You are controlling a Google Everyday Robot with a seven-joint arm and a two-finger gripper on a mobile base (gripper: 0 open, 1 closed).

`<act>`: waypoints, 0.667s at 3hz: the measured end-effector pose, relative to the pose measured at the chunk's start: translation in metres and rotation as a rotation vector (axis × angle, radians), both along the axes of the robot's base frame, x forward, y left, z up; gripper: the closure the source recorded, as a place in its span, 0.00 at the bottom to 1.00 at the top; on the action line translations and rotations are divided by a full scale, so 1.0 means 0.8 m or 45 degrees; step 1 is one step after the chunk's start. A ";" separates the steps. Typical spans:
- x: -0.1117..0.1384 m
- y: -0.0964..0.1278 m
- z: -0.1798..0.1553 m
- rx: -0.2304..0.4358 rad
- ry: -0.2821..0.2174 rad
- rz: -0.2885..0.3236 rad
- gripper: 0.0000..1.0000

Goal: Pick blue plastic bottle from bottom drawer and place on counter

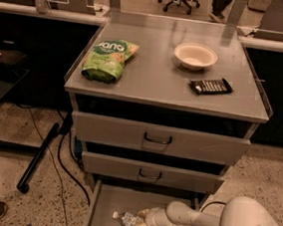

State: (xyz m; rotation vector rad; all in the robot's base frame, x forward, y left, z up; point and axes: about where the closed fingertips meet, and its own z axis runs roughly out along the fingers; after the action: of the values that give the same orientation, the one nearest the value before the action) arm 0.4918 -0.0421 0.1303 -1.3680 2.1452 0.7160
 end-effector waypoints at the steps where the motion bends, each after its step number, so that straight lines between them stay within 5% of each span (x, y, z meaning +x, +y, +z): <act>1: 0.000 -0.002 0.014 0.055 0.027 -0.035 1.00; 2: 0.003 -0.022 0.063 0.097 0.020 -0.116 1.00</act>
Offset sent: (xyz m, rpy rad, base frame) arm 0.0044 -0.0314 0.0873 0.1024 0.0054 -0.1392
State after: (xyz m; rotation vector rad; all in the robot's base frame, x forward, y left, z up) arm 0.4939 -0.0593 0.1804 -1.2211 2.1544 0.7663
